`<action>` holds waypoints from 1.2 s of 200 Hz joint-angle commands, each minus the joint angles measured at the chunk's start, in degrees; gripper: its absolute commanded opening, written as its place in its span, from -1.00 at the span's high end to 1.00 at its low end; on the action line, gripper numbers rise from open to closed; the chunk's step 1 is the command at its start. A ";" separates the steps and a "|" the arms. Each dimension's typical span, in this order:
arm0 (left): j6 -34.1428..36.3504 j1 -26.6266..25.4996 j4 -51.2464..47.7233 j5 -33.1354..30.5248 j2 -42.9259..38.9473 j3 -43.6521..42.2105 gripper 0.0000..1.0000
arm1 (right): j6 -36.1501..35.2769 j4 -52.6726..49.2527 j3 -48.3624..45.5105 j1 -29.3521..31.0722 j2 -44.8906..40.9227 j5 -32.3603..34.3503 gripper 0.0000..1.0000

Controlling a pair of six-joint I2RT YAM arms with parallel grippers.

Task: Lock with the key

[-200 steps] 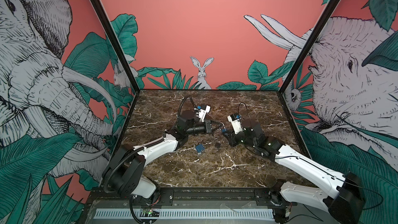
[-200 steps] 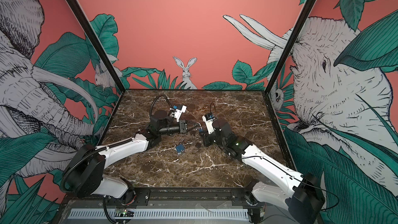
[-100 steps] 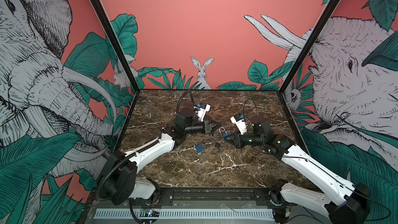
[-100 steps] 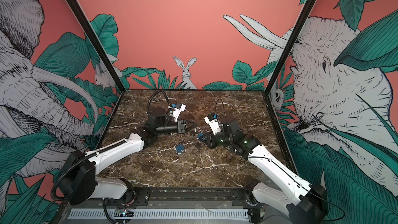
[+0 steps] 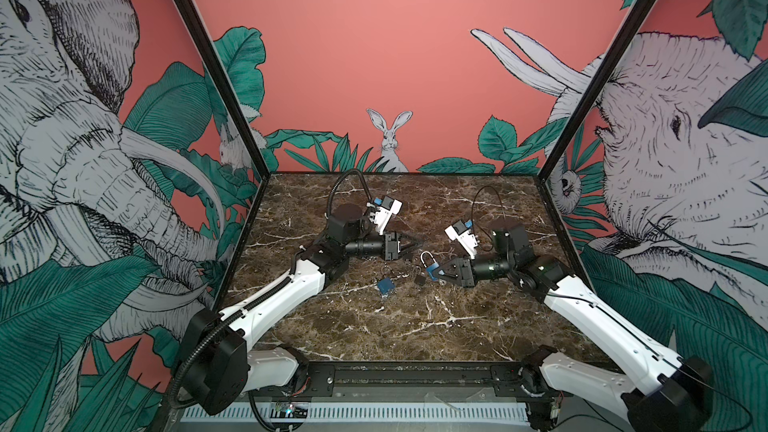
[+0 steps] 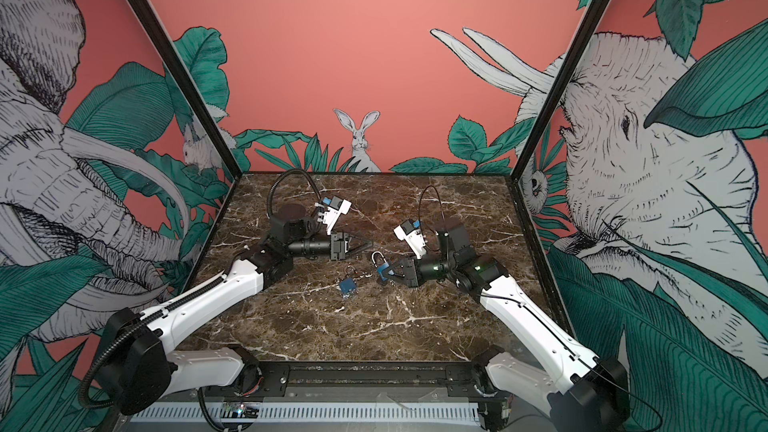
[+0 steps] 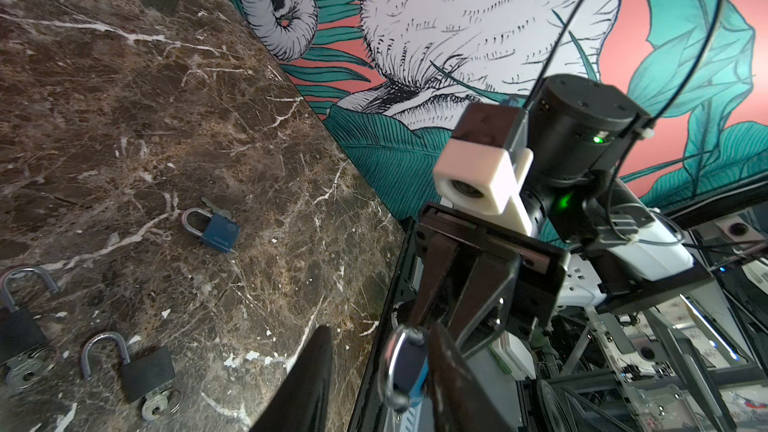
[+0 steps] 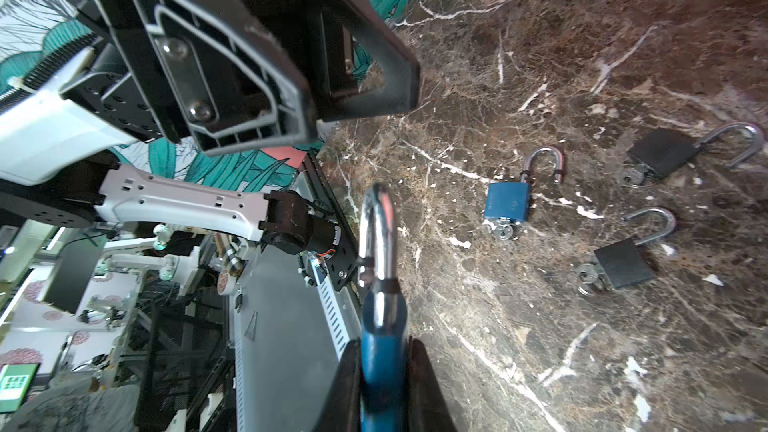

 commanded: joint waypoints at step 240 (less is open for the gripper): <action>-2.14 0.26 4.27 9.09 1.34 -1.22 0.62 | 4.35 8.54 2.57 -1.74 1.46 -9.63 1.00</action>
